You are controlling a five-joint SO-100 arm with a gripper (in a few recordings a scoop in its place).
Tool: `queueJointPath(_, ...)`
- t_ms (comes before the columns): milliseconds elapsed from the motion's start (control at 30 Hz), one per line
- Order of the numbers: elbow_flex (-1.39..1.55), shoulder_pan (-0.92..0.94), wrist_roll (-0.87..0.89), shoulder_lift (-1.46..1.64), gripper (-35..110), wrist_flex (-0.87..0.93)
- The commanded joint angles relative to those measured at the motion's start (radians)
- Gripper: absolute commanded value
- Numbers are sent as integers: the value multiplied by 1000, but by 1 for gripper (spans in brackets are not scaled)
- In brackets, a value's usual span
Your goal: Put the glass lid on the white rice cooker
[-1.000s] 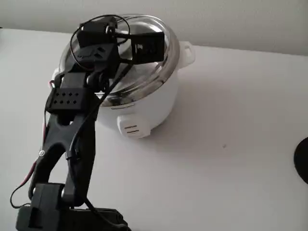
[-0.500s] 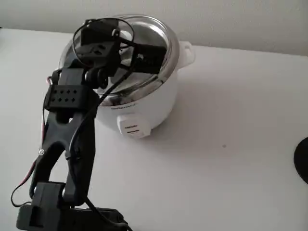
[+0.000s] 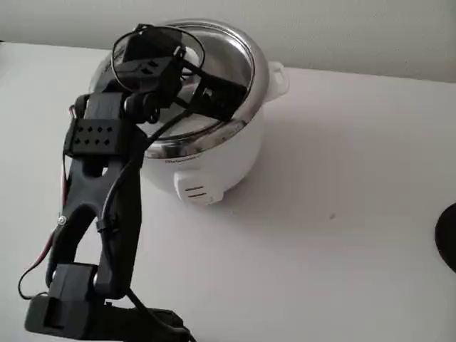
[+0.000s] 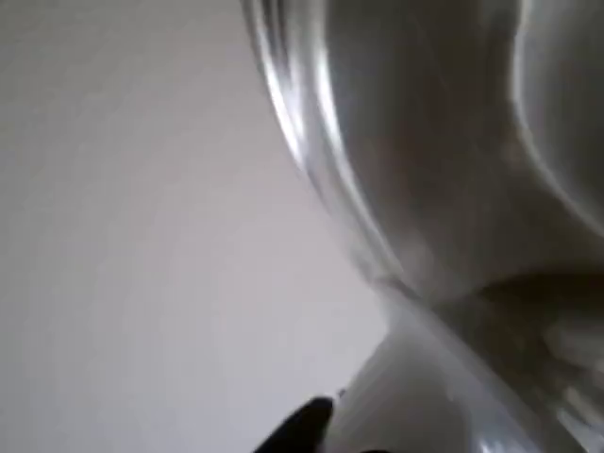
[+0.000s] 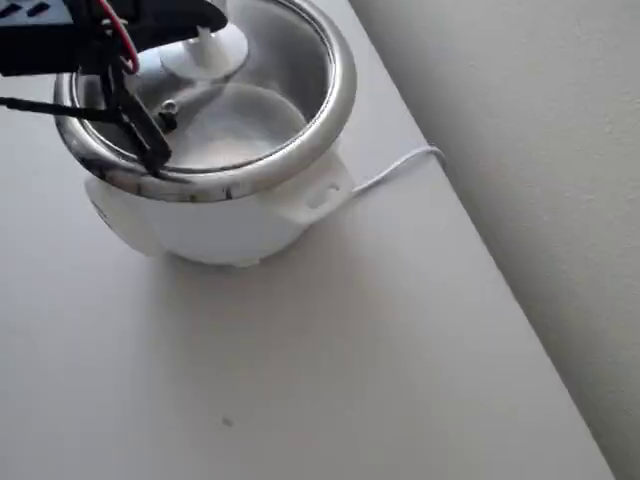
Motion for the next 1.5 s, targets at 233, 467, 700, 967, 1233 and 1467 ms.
queueJointPath(233,-44,-81,-150,34,20,-5)
queueJointPath(467,-17,-169,-476,117,21,21)
queueJointPath(700,-17,-176,-816,198,21,169)
queueJointPath(967,54,54,-1017,379,19,333)
queueJointPath(1233,374,258,-959,798,0,440)
queueJointPath(1467,765,287,-864,1054,0,502)
